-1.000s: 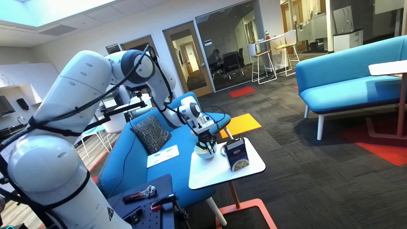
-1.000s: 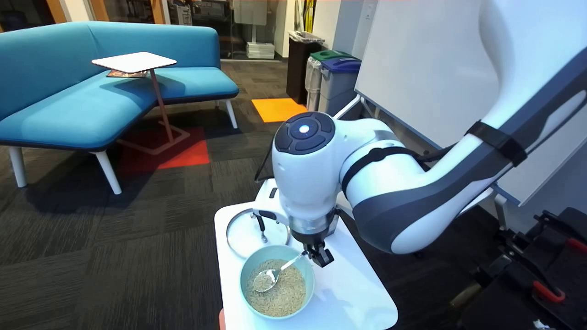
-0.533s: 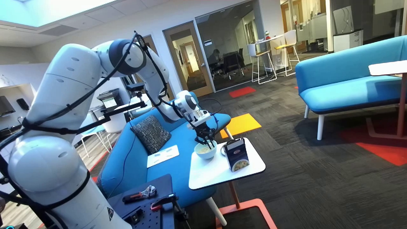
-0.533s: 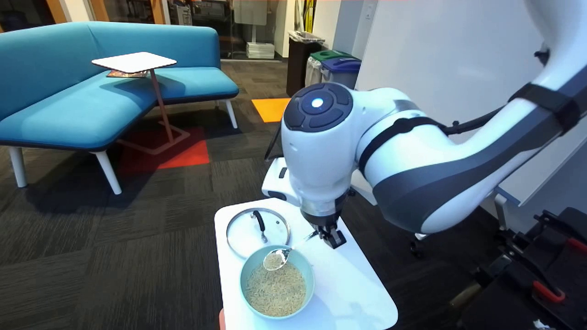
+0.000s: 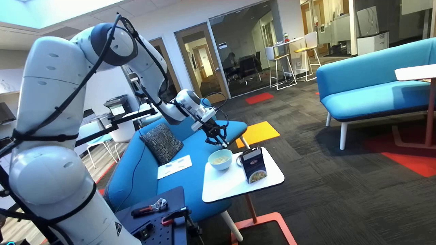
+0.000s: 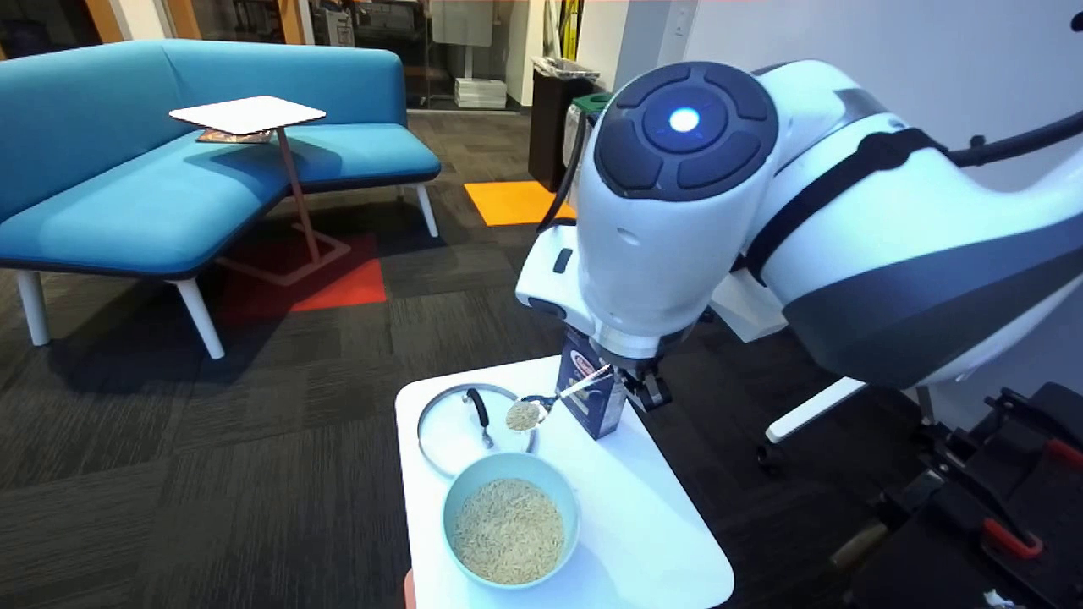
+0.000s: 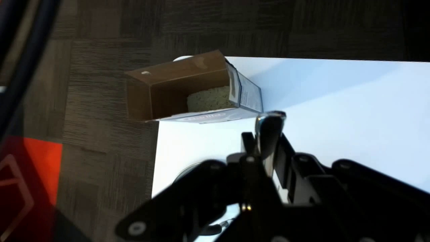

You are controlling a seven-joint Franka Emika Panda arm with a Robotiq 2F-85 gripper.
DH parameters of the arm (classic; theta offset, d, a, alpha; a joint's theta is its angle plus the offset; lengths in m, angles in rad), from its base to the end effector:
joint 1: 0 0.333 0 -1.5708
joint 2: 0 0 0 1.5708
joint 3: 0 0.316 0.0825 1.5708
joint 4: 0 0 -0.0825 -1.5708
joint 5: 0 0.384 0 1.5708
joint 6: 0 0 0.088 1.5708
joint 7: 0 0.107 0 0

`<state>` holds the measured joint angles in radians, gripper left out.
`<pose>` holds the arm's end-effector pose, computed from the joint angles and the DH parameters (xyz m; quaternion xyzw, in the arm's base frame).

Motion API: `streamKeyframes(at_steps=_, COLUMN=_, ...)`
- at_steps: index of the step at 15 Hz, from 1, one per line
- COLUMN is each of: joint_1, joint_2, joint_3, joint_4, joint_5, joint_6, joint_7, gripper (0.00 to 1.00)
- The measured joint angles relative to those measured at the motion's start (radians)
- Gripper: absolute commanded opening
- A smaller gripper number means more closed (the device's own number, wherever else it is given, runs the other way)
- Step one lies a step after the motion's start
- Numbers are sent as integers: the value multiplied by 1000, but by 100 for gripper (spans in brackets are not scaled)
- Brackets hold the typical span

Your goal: Remove the spoon from the bowl

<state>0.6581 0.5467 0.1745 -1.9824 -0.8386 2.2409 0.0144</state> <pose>0.4104 0.4183 0.1739 0.7289 0.6311 -0.0095 0.2652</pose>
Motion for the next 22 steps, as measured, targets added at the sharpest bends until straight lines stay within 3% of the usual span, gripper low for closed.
streamKeyframes(at_steps=12, joint_1=18, joint_2=60, joint_3=62, joint_4=39, joint_5=-35, joint_6=-119, joint_7=93, gripper=4)
streamKeyframes(at_steps=22, joint_1=96, joint_2=239, joint_3=80, joint_4=281, joint_5=34, joint_6=-404, joint_7=83, gripper=4)
